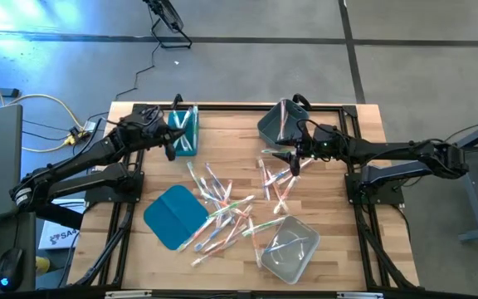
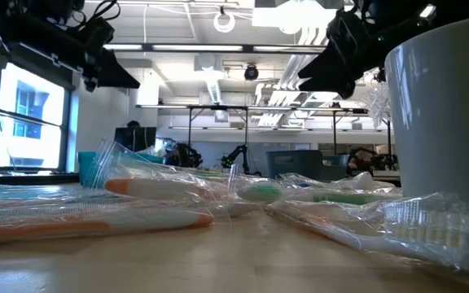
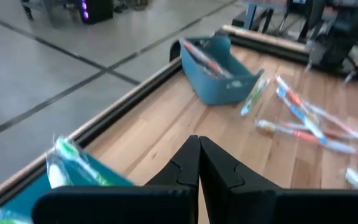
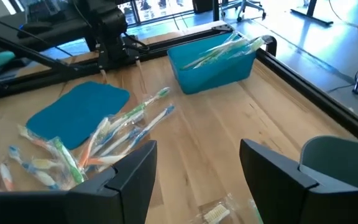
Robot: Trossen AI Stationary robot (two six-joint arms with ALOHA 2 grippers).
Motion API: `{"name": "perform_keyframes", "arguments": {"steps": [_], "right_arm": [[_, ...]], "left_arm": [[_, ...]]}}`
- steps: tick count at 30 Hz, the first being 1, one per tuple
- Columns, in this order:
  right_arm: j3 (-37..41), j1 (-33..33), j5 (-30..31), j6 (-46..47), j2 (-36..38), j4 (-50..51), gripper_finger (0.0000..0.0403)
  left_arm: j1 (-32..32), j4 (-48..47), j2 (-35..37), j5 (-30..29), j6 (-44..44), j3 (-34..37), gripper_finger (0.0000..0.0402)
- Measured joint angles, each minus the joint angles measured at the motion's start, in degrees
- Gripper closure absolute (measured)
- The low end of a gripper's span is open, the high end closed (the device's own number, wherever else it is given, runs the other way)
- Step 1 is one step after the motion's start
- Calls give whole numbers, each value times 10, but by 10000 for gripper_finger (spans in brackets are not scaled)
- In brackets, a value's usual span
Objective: Pick & Place Toothbrushes
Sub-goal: Put the orange toothbrush into the dark gray bin
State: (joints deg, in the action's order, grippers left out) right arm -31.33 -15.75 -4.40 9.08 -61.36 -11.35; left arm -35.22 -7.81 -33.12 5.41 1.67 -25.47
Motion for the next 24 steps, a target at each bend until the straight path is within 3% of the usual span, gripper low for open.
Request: {"name": "perform_keyframes", "arguments": {"steps": [13, 17, 24], "right_arm": [[0, 0, 0, 6, 0, -31, 179], [0, 0, 3, 45, 0, -54, 179], [0, 48, 108, 52, 0, -78, 197]], "left_arm": [[0, -22, 0, -13, -1, 0, 401], [0, -22, 0, -16, -1, 0, 401], [0, -21, 0, -16, -1, 0, 400]]}}
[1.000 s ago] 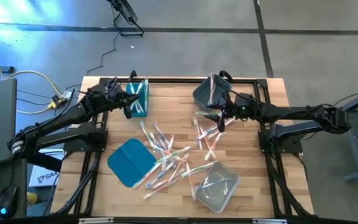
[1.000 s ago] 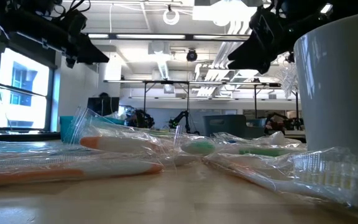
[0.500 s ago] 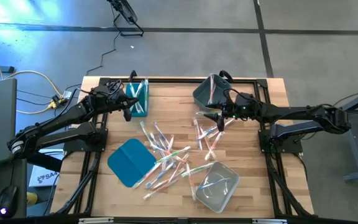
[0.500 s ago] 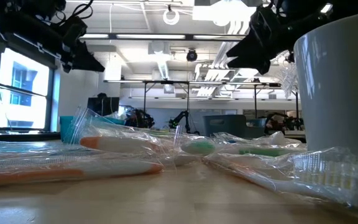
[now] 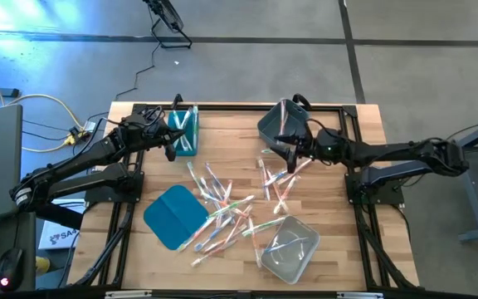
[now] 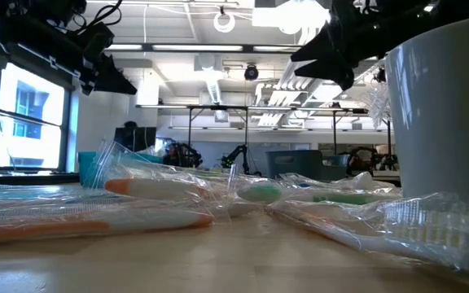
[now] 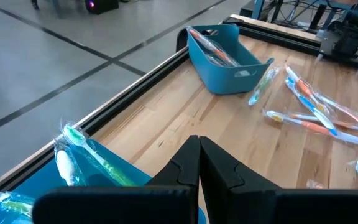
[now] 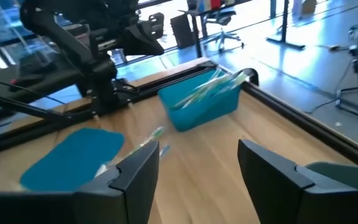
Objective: Pick & Place Toothbrushes
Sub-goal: Put the orange toothbrush into the dark gray bin
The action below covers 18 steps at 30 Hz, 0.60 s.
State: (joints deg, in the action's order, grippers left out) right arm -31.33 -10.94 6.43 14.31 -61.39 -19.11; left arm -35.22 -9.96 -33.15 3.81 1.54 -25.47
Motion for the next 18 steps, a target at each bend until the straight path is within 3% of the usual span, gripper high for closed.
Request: {"name": "perform_keyframes", "arguments": {"steps": [9, 18], "right_arm": [[0, 80, 127, -24, 0, -21, 255], [-36, 129, 186, -72, 0, -28, 323]], "left_arm": [[0, 0, 0, -1, 0, 0, 400], [0, 0, 0, -1, 0, 0, 400]]}}
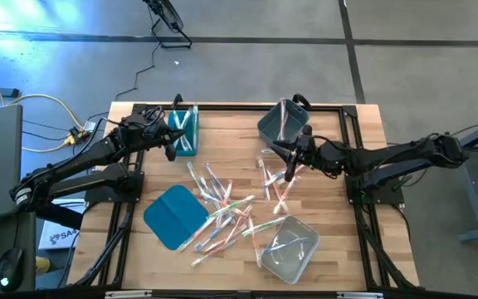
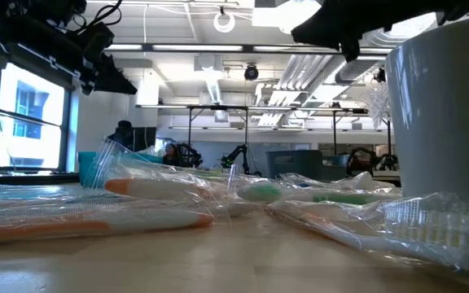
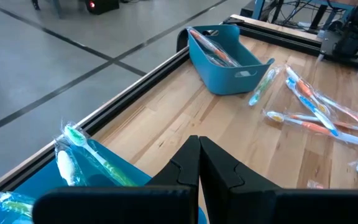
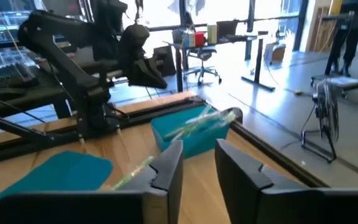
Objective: Pick & Place Toothbrushes
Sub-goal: Put the orange toothbrush into the dark gray bin
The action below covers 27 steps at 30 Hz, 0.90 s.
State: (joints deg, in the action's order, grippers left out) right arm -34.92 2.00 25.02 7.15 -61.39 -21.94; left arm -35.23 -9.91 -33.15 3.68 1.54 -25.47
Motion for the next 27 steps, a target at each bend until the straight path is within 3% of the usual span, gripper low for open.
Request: {"name": "perform_keyframes", "arguments": {"steps": [7, 12, 20, 27], "right_arm": [[-51, 8, 10, 3, -6, 74, 347], [-90, 1, 8, 7, -22, 219, 354], [-106, -23, -27, 143, -28, 456, 355], [-106, -36, -83, 201, -33, 530, 355]], "left_arm": [[0, 0, 0, -17, 0, 0, 400], [0, 0, 0, -18, 0, 0, 400], [0, -1, 0, -18, 0, 0, 400], [0, -1, 0, -18, 0, 0, 400]]}}
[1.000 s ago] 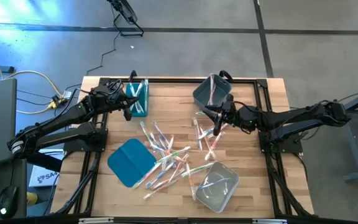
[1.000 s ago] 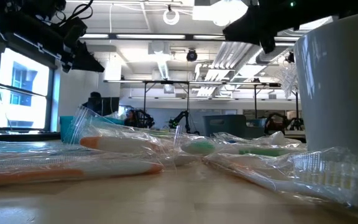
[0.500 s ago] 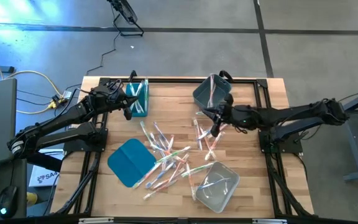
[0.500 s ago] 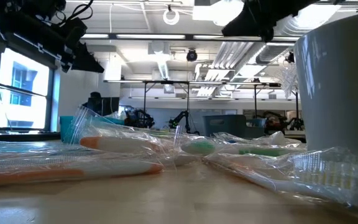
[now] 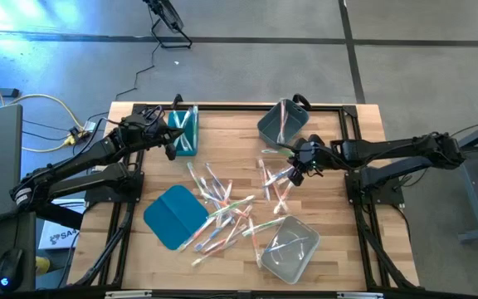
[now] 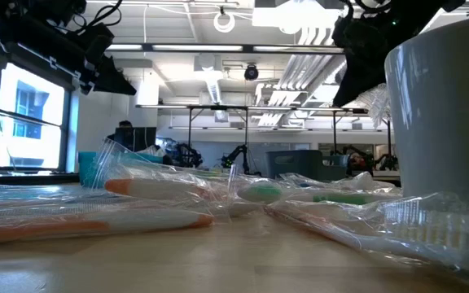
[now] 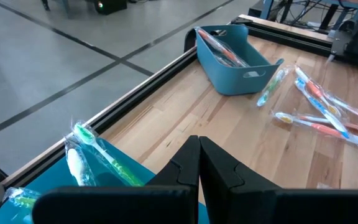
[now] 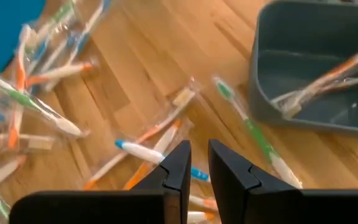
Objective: Pick & Place Toothbrushes
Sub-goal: Put the orange toothbrush into the dark gray bin
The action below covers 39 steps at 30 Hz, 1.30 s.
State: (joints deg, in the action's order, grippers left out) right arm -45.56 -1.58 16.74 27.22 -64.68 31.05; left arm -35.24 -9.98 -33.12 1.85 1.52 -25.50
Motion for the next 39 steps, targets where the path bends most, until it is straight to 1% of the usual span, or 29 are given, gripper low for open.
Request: {"name": "perform_keyframes", "arguments": {"steps": [4, 8, 10, 12, 15, 17, 20, 24, 28, 32, 39], "right_arm": [[0, 1, -22, -38, -20, 4, 355], [0, 1, -46, -95, -54, 4, 355], [0, 1, -57, -107, -72, 4, 355], [0, 1, -55, -109, -89, 4, 355], [0, 1, -33, -110, -112, 4, 350], [0, 0, -33, -113, -124, 4, 336], [0, 1, -40, -122, -141, 4, 302], [0, 1, -73, -125, -163, 4, 248], [0, 1, -93, -125, -182, 4, 212], [0, 1, -94, -125, -208, 1, 200], [0, 1, -84, -141, -258, -33, 200]], "left_arm": [[0, 0, 0, -1, 0, 0, 400], [0, 0, 0, -1, 0, 0, 400], [0, 0, 0, -1, 0, 0, 400], [0, 0, 0, -1, 0, 0, 400], [0, 0, 0, -1, 0, 0, 400], [0, 0, 0, -1, 0, 0, 400], [0, 0, 0, -1, 0, 0, 400], [0, 1, 0, 0, 0, 0, 400], [0, 0, 0, 0, 0, 0, 400], [0, 1, 0, 1, 0, 0, 400], [0, 0, 0, 1, 0, 0, 400]]}}
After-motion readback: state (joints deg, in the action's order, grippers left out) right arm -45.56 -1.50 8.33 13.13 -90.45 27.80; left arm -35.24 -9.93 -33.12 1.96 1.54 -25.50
